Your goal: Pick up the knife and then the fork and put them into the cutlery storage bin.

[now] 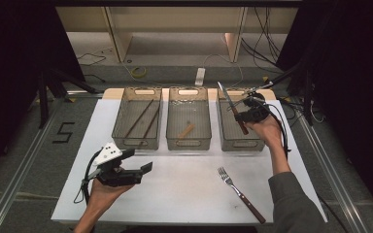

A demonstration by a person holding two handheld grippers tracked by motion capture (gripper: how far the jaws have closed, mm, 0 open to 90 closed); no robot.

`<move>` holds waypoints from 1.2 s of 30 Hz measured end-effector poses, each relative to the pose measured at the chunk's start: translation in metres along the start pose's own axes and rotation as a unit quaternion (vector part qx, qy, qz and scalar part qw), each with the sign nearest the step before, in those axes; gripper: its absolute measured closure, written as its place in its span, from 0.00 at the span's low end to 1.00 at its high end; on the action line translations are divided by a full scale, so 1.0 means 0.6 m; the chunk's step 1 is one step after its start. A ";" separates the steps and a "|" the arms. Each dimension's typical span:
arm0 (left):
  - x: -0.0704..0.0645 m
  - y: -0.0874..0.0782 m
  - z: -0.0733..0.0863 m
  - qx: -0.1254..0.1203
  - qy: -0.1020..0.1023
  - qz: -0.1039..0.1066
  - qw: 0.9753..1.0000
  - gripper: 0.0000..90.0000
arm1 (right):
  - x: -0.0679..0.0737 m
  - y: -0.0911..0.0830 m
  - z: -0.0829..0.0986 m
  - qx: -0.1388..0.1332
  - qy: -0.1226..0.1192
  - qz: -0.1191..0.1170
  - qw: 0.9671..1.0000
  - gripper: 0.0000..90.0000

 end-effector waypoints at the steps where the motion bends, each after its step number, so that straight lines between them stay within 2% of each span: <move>1: 0.000 0.000 0.000 -0.001 0.000 0.000 1.000 0.18 | 0.000 0.002 0.000 -0.001 0.002 0.001 1.000 0.86; 10: -0.001 0.000 -0.001 -0.002 0.001 0.000 1.000 0.18 | -0.003 0.017 0.008 0.005 0.020 0.006 1.000 0.86; 24: -0.001 0.000 -0.001 -0.001 0.002 0.000 1.000 0.18 | -0.011 0.026 0.025 0.015 0.039 0.013 0.999 0.86; 36: -0.002 0.000 -0.001 -0.001 0.003 0.000 1.000 0.18 | -0.016 0.034 0.034 0.021 0.046 0.016 0.999 0.85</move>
Point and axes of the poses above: each handheld gripper's, and its own axes: y roughly forward along the jaws, z roughly out of its underside, x roughly to its left, the point moved 10 cm from there along y, roughly forward along the jaws, and after that the axes turned 4 degrees about -x, right-handed, at the moved point
